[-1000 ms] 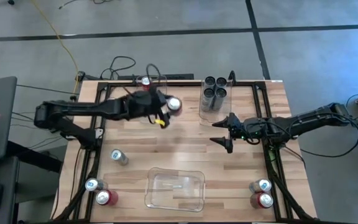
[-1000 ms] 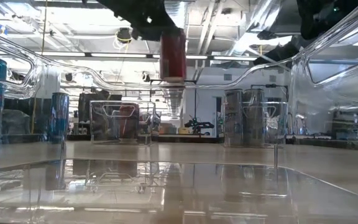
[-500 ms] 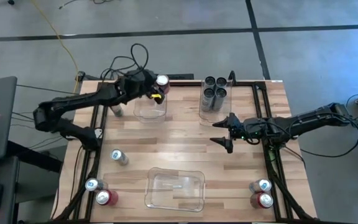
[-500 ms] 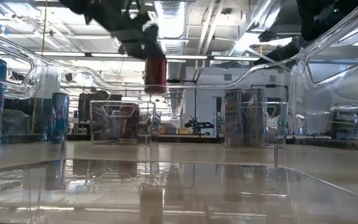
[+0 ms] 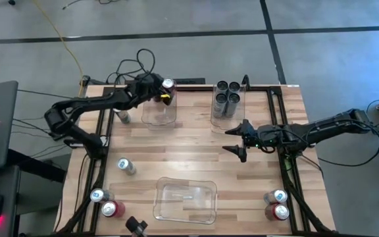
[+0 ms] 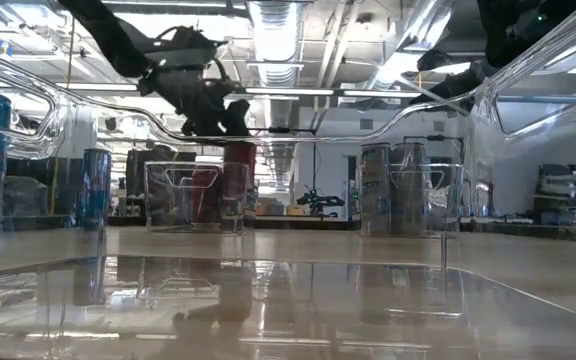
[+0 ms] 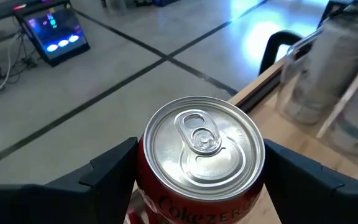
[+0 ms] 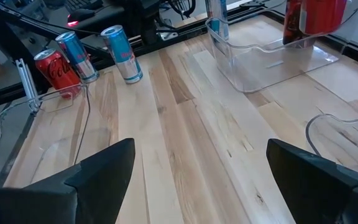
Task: Sort soda cans
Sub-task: Put the top left red soda can into the top left transparent bin, then put the left red soda can into the top left transparent bin
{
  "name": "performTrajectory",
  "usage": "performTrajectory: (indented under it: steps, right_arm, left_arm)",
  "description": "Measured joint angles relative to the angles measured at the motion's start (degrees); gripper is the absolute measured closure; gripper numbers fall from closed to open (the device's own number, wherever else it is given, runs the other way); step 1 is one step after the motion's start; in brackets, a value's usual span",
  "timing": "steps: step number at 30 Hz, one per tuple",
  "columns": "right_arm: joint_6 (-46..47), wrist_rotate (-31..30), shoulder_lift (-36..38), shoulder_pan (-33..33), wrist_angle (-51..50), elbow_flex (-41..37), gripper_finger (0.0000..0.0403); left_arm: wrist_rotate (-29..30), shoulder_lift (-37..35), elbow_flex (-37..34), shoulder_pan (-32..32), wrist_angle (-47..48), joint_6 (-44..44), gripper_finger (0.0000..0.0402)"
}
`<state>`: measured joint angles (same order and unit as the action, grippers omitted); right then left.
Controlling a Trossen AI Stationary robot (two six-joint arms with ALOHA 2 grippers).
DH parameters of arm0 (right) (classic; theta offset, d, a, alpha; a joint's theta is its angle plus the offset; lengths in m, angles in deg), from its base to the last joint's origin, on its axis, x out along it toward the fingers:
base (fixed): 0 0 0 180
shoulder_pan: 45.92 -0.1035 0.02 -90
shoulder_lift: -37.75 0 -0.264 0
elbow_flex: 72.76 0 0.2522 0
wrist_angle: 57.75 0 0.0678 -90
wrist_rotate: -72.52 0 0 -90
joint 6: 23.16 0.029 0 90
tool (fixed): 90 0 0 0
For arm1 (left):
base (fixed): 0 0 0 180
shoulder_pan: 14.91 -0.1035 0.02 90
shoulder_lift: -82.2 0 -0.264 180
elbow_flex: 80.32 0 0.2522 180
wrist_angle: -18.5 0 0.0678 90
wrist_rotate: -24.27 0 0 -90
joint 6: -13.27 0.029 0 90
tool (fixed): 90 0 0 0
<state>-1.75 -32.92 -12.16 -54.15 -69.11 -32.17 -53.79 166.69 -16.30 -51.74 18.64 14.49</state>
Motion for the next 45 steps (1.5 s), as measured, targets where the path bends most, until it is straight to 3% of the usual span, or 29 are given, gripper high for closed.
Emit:
performTrajectory:
  steps: [18, 25, 33, 39, 45]
  right_arm:
    - [0.17, 0.0, 0.0, 0.0, -0.46, 0.0, 0.0022]
    - [0.17, 0.0, 0.0, -0.01, -0.73, 0.0, 0.0022]
    - [0.22, 0.0, -0.02, -0.01, -0.76, 0.0, 0.0022]
    - [0.2, 0.0, -0.02, -0.01, -0.73, 0.0, 0.0022]
    - [0.17, -0.85, -0.02, 0.55, 0.24, 0.0, 0.0022]
  left_arm:
    - [-0.54, 10.02, 0.11, -0.86, -5.47, 0.32, 0.0108]
    - [-0.56, 10.12, 0.13, -0.86, -5.71, -0.38, 0.0063]
    - [-0.58, 10.13, 0.13, -0.87, -5.23, -0.55, 0.0054]
    - [-0.77, 6.68, -0.15, -0.37, -3.26, -0.11, 0.0053]
    - [-0.78, -3.01, -0.09, 0.06, 1.52, 1.99, 0.0052]
